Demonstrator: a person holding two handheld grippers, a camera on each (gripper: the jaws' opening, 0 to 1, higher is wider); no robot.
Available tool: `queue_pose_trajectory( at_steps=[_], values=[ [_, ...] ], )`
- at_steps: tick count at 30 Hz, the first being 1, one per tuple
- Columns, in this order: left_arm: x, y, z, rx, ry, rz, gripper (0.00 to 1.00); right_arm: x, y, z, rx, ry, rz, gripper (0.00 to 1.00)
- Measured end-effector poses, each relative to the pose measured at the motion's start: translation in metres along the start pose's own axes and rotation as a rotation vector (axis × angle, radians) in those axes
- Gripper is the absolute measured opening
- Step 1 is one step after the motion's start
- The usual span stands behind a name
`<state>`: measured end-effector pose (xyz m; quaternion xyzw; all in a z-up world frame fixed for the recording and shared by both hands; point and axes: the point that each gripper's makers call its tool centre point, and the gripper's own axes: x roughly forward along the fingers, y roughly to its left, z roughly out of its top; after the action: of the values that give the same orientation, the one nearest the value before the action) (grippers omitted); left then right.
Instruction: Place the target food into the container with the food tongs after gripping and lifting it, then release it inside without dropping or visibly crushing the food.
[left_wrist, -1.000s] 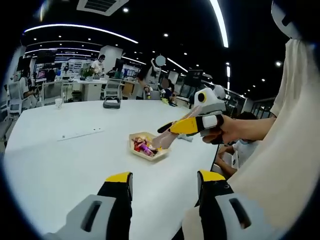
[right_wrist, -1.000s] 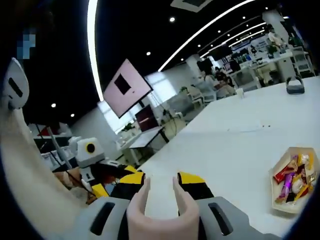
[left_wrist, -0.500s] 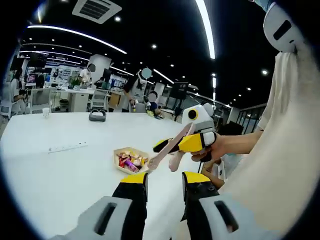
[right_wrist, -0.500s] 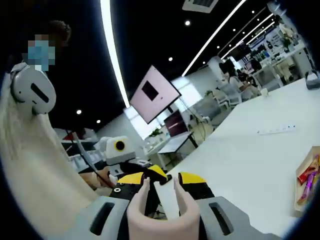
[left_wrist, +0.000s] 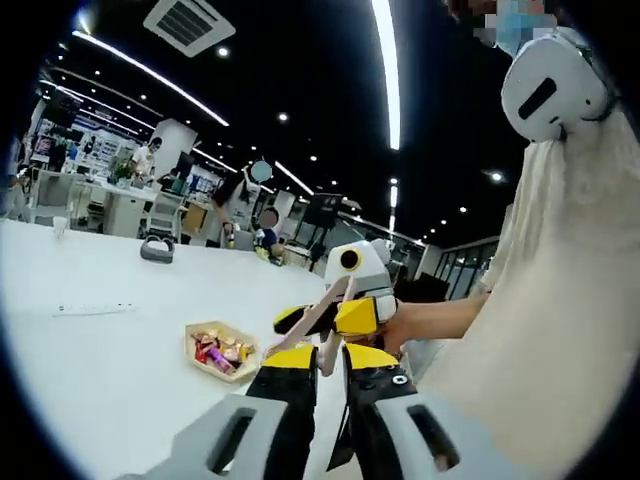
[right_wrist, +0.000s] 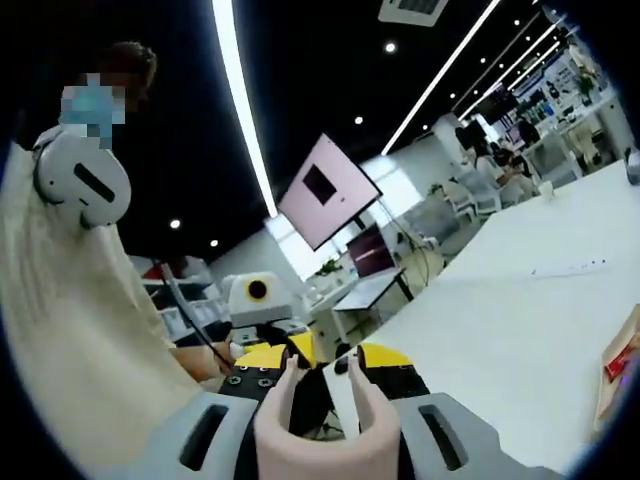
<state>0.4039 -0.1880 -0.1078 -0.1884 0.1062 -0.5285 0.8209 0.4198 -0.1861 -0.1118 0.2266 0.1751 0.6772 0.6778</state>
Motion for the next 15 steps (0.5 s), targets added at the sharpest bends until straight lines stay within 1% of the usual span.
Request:
queue_pose_trajectory(
  at_steps=[1,3,7,9,15],
  values=[
    [0.001,0.000,0.001,-0.003,-0.004,-0.004,0.04,-0.002,0.001,0.000,0.000,-0.002,0.000,0.26],
    [0.007,-0.002,0.002,-0.043,-0.011,-0.044,0.04,-0.008,0.002,0.003,0.004,-0.026,-0.014,0.26],
    [0.016,-0.007,0.002,-0.039,0.003,-0.084,0.03,-0.020,0.003,0.004,0.025,-0.067,-0.039,0.27],
    [0.018,-0.012,0.001,-0.075,0.006,-0.116,0.02,-0.024,0.005,0.003,0.037,-0.085,-0.038,0.27],
    [0.022,-0.017,-0.005,-0.080,0.034,-0.135,0.00,-0.028,0.006,-0.002,0.041,-0.086,-0.055,0.28]
  ],
)
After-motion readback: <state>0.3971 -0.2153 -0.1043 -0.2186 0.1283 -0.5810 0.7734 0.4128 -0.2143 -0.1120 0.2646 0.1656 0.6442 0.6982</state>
